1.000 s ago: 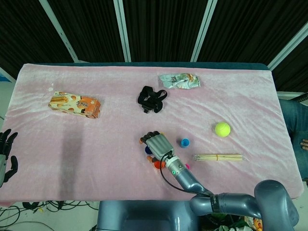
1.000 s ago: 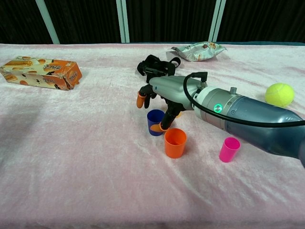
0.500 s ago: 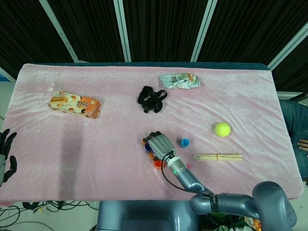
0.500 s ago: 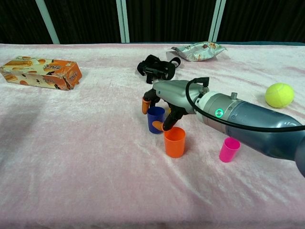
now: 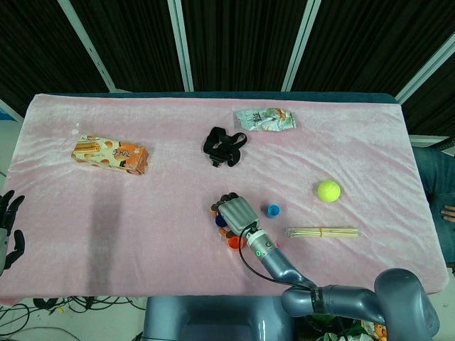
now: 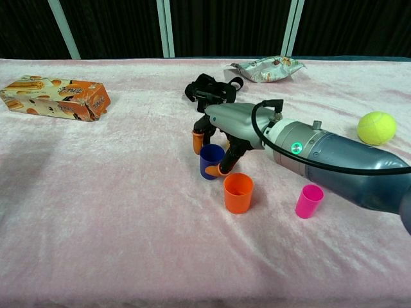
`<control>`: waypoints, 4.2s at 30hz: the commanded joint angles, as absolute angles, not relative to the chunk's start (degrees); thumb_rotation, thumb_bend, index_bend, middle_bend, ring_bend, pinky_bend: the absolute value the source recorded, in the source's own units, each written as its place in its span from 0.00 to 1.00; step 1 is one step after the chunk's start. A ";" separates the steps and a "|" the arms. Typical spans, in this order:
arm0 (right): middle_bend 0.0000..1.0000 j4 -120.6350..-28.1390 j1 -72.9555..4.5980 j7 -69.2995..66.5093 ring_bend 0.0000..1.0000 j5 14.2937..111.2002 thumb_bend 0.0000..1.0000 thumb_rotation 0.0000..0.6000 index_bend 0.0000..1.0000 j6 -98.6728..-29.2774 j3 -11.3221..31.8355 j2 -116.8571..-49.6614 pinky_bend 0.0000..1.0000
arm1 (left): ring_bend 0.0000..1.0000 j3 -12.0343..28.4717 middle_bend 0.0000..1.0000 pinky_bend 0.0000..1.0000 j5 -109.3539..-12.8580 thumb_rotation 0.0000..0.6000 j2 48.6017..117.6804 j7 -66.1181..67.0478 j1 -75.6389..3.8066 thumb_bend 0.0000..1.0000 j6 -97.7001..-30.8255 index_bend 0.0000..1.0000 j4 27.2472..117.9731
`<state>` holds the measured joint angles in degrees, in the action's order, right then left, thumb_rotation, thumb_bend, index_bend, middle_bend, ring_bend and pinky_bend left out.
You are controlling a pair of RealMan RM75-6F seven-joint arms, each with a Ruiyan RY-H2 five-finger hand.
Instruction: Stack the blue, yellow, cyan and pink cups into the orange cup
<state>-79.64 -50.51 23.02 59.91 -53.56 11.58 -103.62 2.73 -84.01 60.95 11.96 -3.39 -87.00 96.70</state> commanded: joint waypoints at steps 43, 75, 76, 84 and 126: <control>0.46 -104.75 -43.65 29.96 0.24 65.18 0.22 1.00 0.49 -60.67 5.33 -88.93 0.20 | 0.00 2.79 0.02 0.03 -84.05 1.00 60.94 12.18 -3.25 0.69 -87.28 0.09 96.82; 0.19 -101.47 -43.10 30.89 0.18 63.32 0.18 1.00 0.22 -58.87 5.43 -89.96 0.20 | 0.00 2.86 0.02 0.03 -84.20 1.00 60.90 12.15 -3.15 0.69 -87.60 0.08 96.73; 0.19 -101.72 -43.27 30.74 0.18 63.05 0.18 1.00 0.22 -58.74 5.90 -89.67 0.20 | 0.00 2.87 0.02 0.03 -84.18 1.00 60.90 12.12 -3.15 0.69 -87.60 0.08 96.74; 0.23 -98.14 -45.64 27.65 0.19 58.91 0.18 1.00 0.23 -57.62 12.35 -88.96 0.20 | 0.00 2.93 0.02 0.03 -84.00 1.00 60.81 11.99 -3.10 0.69 -87.59 0.08 96.80; 0.48 -72.69 -51.90 19.34 0.24 52.15 0.28 1.00 0.52 -48.52 14.13 -100.18 0.20 | 0.00 3.37 0.02 0.03 -82.72 1.00 60.58 11.56 -3.19 0.69 -87.08 0.08 96.50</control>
